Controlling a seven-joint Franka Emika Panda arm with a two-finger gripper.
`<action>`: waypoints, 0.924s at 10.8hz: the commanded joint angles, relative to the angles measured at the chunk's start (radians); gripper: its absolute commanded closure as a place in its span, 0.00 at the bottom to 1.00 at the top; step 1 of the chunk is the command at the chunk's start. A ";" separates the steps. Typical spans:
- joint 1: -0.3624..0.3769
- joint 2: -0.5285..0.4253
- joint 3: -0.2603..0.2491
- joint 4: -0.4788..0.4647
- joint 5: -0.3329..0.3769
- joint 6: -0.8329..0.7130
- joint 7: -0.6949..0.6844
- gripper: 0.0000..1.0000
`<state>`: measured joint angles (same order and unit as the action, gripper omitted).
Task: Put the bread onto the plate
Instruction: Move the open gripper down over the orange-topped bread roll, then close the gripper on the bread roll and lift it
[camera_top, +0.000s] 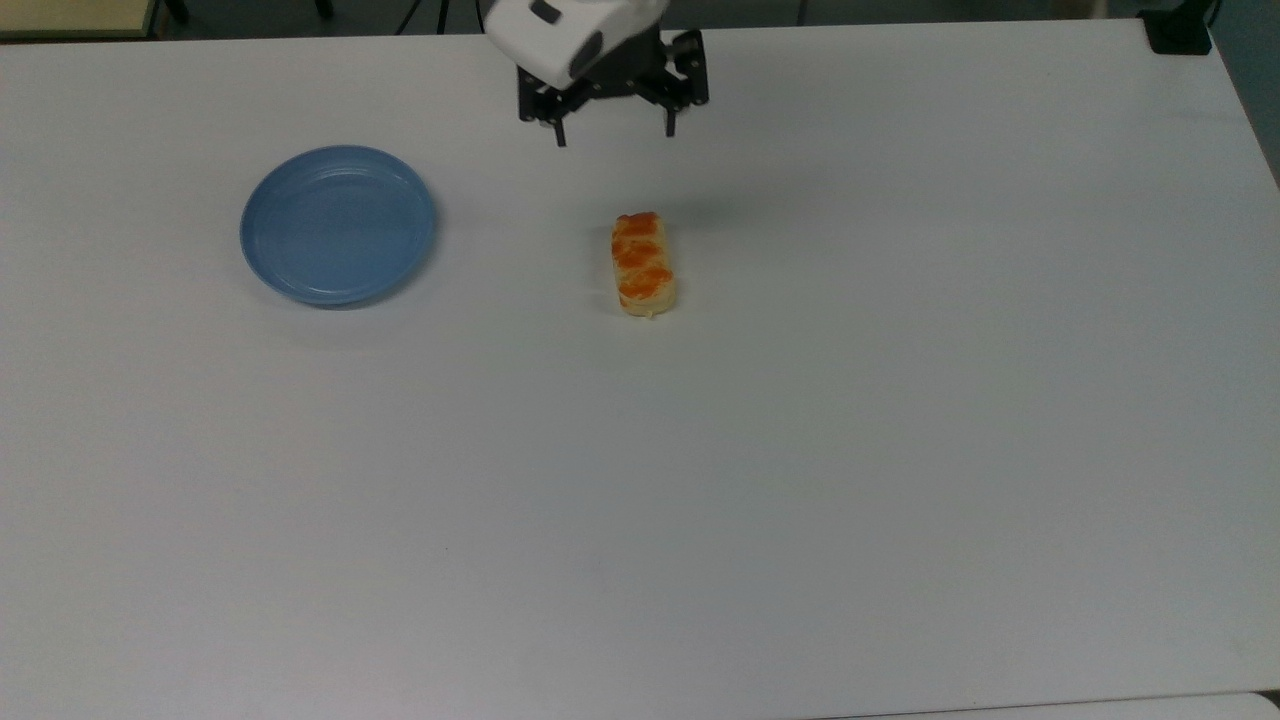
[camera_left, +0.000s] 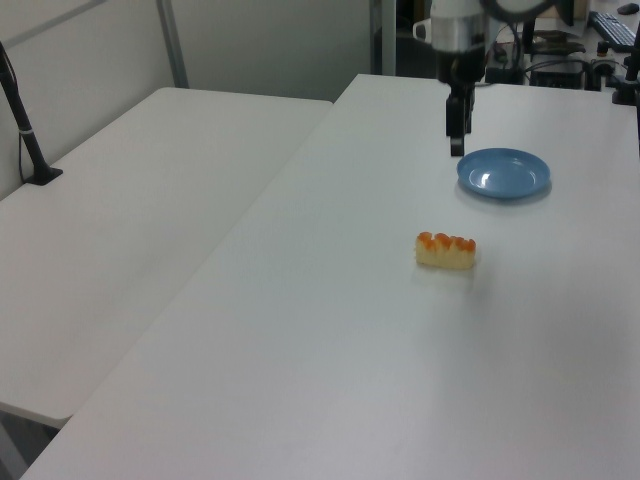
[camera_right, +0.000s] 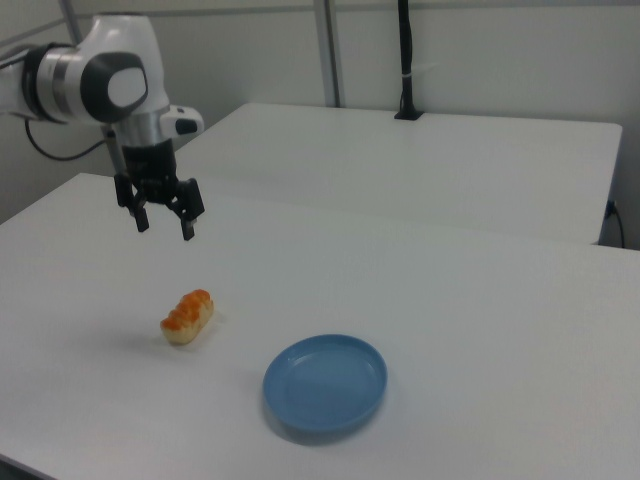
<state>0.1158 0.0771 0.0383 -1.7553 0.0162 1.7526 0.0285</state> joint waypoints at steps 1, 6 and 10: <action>0.073 0.016 -0.005 -0.194 -0.088 0.245 0.108 0.00; 0.079 0.145 -0.006 -0.274 -0.185 0.428 0.116 0.00; 0.107 0.185 -0.005 -0.283 -0.191 0.485 0.224 0.17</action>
<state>0.1913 0.2753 0.0393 -2.0264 -0.1504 2.2173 0.1618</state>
